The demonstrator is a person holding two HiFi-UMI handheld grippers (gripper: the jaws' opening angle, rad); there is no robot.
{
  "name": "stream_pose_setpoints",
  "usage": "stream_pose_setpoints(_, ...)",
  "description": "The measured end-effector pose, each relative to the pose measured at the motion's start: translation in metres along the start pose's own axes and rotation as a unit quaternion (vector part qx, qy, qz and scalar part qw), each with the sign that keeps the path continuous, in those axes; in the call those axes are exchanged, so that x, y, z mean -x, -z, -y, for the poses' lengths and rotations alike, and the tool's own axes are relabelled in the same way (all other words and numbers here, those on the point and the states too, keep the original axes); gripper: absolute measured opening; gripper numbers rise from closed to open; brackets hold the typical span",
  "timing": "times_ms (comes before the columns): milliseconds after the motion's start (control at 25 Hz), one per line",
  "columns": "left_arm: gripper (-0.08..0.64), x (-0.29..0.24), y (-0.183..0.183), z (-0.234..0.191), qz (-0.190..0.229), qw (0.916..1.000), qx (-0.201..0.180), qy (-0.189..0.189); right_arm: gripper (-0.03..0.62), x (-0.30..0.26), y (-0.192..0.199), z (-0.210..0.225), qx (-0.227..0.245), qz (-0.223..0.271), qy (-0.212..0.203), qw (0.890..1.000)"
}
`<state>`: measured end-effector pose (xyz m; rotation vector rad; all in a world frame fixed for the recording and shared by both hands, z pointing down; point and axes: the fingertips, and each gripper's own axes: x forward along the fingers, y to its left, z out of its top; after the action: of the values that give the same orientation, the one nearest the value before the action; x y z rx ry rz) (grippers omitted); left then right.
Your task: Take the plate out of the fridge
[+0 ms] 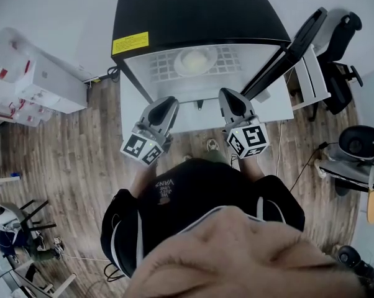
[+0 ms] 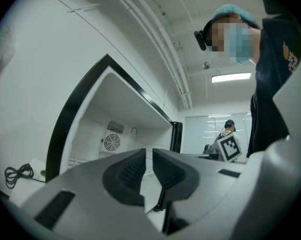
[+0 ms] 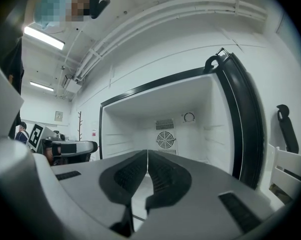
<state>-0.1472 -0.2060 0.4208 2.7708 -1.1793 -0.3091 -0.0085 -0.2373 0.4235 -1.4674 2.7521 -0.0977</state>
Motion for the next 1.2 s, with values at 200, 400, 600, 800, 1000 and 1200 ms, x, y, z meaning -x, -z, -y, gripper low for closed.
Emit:
stream_pose_setpoints(200,0.049,-0.012,-0.003,-0.008,0.005,0.9999,0.003,-0.015,0.012,-0.009,-0.005,0.01,0.003,0.002,-0.012,1.0)
stream_pose_setpoints(400,0.049,-0.026,-0.003,-0.017,0.006,0.9995,0.002,-0.032,0.012,-0.016,-0.009,0.023,0.005,0.003,-0.018,1.0)
stream_pose_setpoints(600,0.049,-0.041,0.004,-0.026,-0.002,0.9989,0.004,-0.048,0.012,-0.022,-0.009,0.034,0.005,0.001,-0.025,1.0)
stream_pose_setpoints(800,0.049,-0.051,0.015,-0.04,-0.021,0.9965,0.02,-0.078,0.012,-0.028,-0.009,0.043,0.004,-0.001,-0.035,0.999)
stream_pose_setpoints(1000,0.049,-0.058,0.029,-0.055,-0.053,0.9918,0.032,-0.112,0.012,-0.034,-0.006,0.051,0.002,-0.005,-0.043,0.999)
stream_pose_setpoints(1200,0.049,-0.067,0.039,-0.066,-0.083,0.9861,0.063,-0.129,0.012,-0.039,-0.006,0.056,0.001,-0.007,-0.049,0.999)
